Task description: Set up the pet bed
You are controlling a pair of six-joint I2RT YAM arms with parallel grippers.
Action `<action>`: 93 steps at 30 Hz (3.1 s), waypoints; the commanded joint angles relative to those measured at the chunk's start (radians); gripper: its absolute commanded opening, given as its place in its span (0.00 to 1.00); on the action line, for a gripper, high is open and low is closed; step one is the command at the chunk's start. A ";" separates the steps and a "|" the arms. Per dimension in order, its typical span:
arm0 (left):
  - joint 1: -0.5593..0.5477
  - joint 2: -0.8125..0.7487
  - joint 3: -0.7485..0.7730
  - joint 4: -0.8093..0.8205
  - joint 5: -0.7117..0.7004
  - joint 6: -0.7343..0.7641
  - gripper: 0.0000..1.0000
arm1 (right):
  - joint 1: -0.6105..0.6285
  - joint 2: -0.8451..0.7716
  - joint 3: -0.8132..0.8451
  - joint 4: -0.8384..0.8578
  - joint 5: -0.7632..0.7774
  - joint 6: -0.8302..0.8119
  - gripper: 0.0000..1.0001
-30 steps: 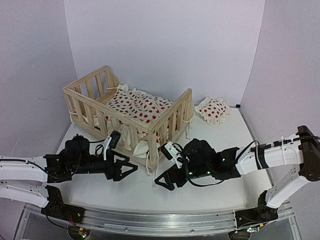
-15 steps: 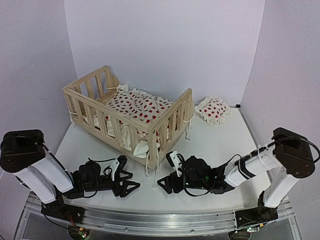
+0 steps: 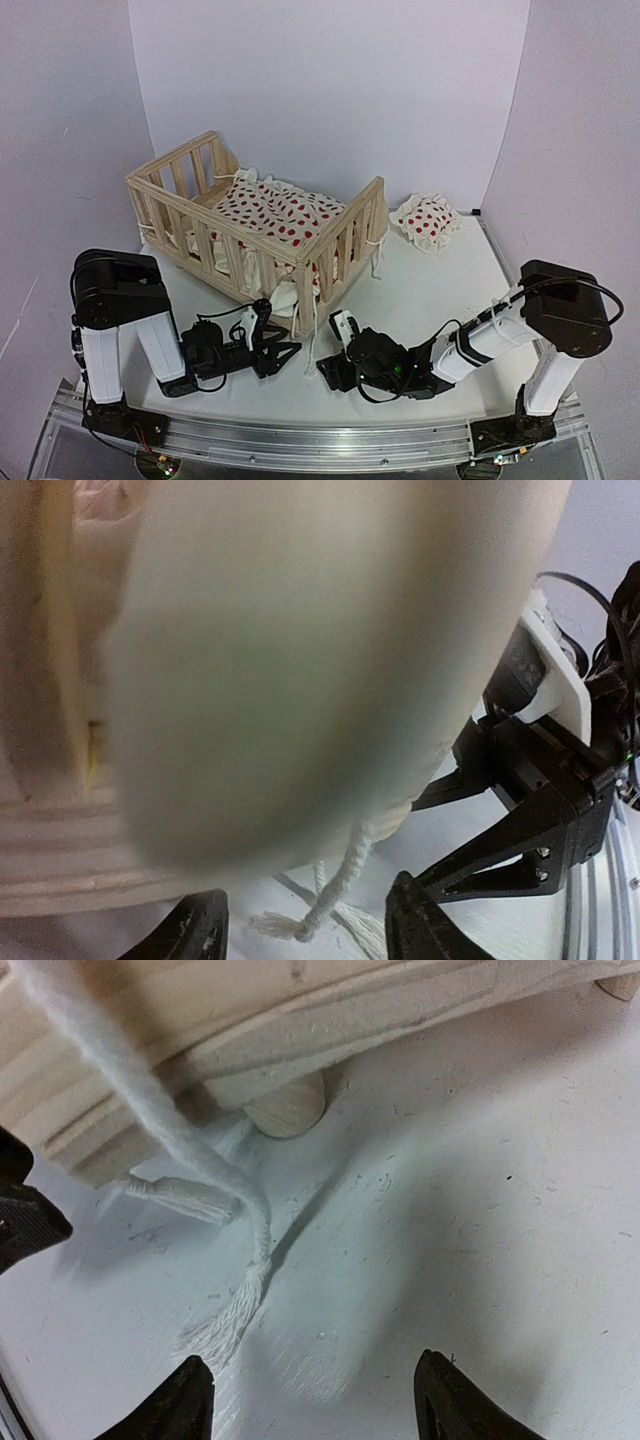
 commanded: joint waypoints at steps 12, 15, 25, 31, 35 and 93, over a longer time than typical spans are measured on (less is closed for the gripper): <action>-0.004 0.065 0.053 0.095 -0.003 0.036 0.06 | 0.085 0.144 0.180 -0.058 0.217 -0.002 0.71; -0.004 0.045 0.016 0.096 -0.027 0.024 0.01 | 0.098 0.199 0.238 -0.108 0.299 -0.011 0.65; -0.060 -0.163 -0.162 0.068 -0.049 -0.113 0.00 | 0.103 0.042 0.164 -0.146 0.134 -0.016 0.00; -0.166 -0.241 -0.172 0.009 -0.155 -0.155 0.00 | 0.119 -0.237 0.120 -0.188 -0.134 -0.108 0.00; -0.189 -0.258 -0.167 0.003 -0.177 -0.179 0.00 | 0.131 -0.314 0.228 -0.302 -0.197 -0.172 0.00; -0.308 -0.661 -0.036 -0.548 -0.274 -0.183 0.00 | 0.017 0.144 0.003 0.724 -0.145 -0.376 0.59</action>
